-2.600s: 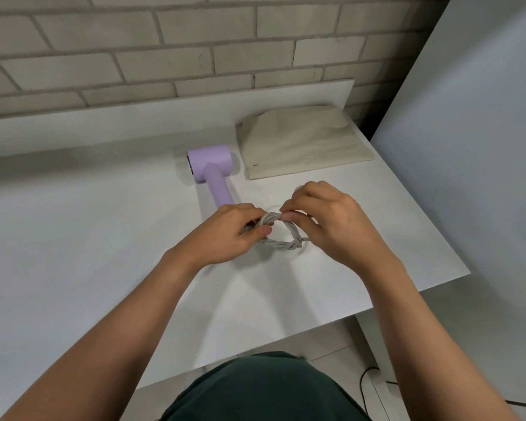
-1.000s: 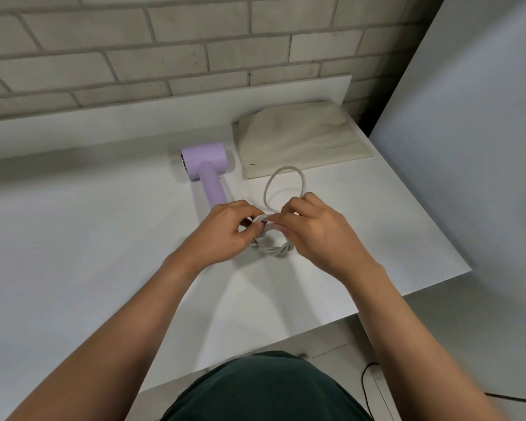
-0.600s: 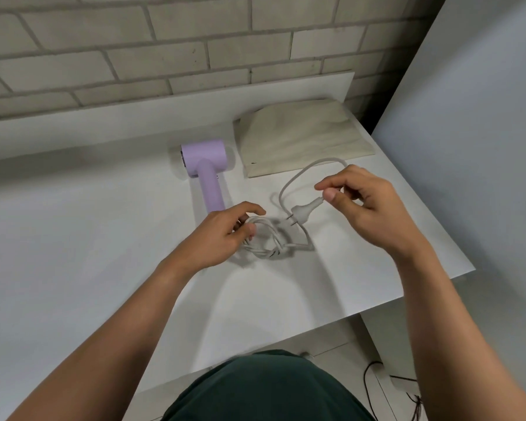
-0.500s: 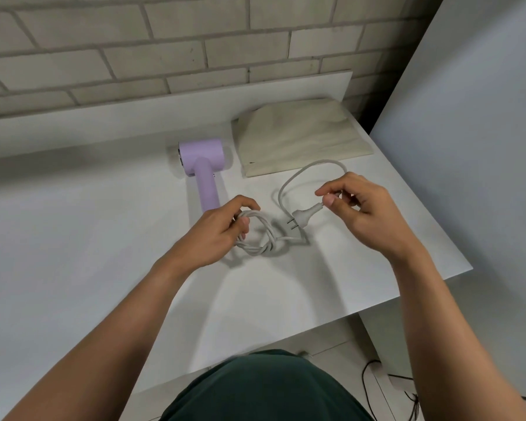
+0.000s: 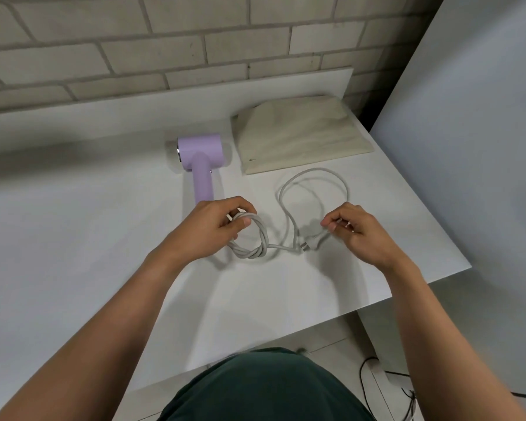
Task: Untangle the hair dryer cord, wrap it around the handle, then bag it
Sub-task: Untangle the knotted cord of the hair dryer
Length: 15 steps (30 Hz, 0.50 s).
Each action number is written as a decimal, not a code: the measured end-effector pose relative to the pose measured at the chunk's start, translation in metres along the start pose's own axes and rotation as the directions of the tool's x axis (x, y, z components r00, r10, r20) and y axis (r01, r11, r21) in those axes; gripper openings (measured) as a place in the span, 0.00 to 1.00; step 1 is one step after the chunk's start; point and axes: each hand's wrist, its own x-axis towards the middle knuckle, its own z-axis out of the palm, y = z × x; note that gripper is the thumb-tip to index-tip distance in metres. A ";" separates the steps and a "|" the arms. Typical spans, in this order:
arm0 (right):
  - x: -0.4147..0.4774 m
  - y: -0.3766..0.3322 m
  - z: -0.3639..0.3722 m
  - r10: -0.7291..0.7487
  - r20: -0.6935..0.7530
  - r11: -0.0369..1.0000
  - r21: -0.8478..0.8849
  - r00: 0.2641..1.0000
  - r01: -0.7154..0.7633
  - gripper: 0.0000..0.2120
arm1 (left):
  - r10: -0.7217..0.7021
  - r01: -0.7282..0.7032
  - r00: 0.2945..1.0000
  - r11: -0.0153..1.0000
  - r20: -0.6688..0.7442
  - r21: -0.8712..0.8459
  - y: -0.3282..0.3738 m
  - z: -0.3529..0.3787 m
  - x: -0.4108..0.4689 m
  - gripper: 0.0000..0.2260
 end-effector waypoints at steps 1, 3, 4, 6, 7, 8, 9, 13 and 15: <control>0.000 0.005 0.003 0.009 0.020 0.999 -0.039 1.000 -0.008 0.12 | 0.006 -0.006 1.000 1.000 -0.003 -0.001 0.001 -0.001 0.000 0.07; -0.001 0.016 0.009 -0.015 0.021 0.988 -0.156 1.000 0.018 0.12 | 0.024 -0.024 1.000 1.000 -0.013 0.013 0.003 -0.002 -0.001 0.08; -0.001 0.021 0.013 -0.042 0.000 0.975 -0.219 0.999 0.041 0.12 | 0.025 -0.025 1.000 1.000 -0.018 0.010 0.004 -0.003 -0.002 0.09; 0.000 0.031 0.021 -0.087 -0.035 0.947 -0.313 0.996 0.072 0.12 | 0.019 -0.019 1.000 1.000 -0.014 -0.011 0.005 -0.004 -0.005 0.10; 0.000 0.032 0.024 -0.098 -0.043 0.935 -0.346 0.994 0.077 0.13 | 0.019 -0.019 1.000 1.000 -0.003 -0.023 0.006 -0.004 -0.006 0.10; -0.001 0.032 0.027 -0.112 -0.053 0.922 -0.379 0.992 0.084 0.13 | 0.023 -0.023 1.000 0.999 0.008 -0.041 0.006 -0.005 -0.007 0.10; -0.003 0.029 0.028 -0.138 -0.076 0.907 -0.410 0.987 0.096 0.14 | 0.030 -0.029 0.999 0.998 0.012 -0.060 0.007 -0.005 -0.008 0.09; -0.007 -0.013 0.027 -0.317 -0.147 0.907 -0.335 0.937 0.254 0.13 | 0.064 -0.063 0.998 0.993 0.014 -0.104 0.009 -0.004 -0.011 0.06; -0.008 -0.040 0.029 -0.351 -0.040 0.917 -0.215 0.935 0.335 0.13 | 0.091 -0.086 0.995 0.989 0.037 -0.123 0.011 -0.003 -0.014 0.06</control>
